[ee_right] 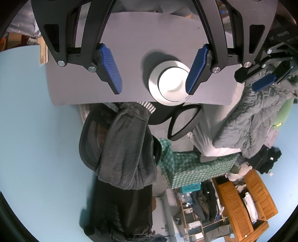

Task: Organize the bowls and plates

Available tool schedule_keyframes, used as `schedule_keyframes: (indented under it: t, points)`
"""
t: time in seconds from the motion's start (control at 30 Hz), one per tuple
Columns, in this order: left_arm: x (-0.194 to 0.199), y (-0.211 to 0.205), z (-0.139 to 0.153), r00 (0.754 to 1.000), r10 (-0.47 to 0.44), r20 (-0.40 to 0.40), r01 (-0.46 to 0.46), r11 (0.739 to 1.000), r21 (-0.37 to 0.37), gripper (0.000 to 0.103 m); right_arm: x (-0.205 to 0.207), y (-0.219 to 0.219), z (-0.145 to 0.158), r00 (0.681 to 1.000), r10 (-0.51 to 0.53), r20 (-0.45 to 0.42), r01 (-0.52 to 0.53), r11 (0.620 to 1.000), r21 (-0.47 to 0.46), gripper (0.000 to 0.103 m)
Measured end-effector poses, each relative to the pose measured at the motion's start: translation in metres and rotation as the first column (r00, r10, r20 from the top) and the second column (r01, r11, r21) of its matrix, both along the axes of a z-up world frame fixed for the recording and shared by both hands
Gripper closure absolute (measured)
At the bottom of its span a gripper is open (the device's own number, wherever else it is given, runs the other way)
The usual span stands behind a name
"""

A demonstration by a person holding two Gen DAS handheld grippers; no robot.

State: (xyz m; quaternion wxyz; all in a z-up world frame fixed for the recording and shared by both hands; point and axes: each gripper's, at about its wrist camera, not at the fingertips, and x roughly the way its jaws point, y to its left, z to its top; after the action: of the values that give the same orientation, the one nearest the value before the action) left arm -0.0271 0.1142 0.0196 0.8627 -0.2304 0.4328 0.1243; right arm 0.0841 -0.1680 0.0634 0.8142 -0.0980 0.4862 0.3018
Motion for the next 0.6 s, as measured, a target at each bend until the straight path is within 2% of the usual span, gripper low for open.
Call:
schedule_keyframes:
  t: [0.6]
  points:
    - [-0.0011,0.0042,0.0026,1.0,0.009,-0.003,-0.009,1.0,0.007,0.024,-0.0035,0.0044,-0.0027,1.0,0.005,-0.011,-0.005,1.0,0.008,0.033]
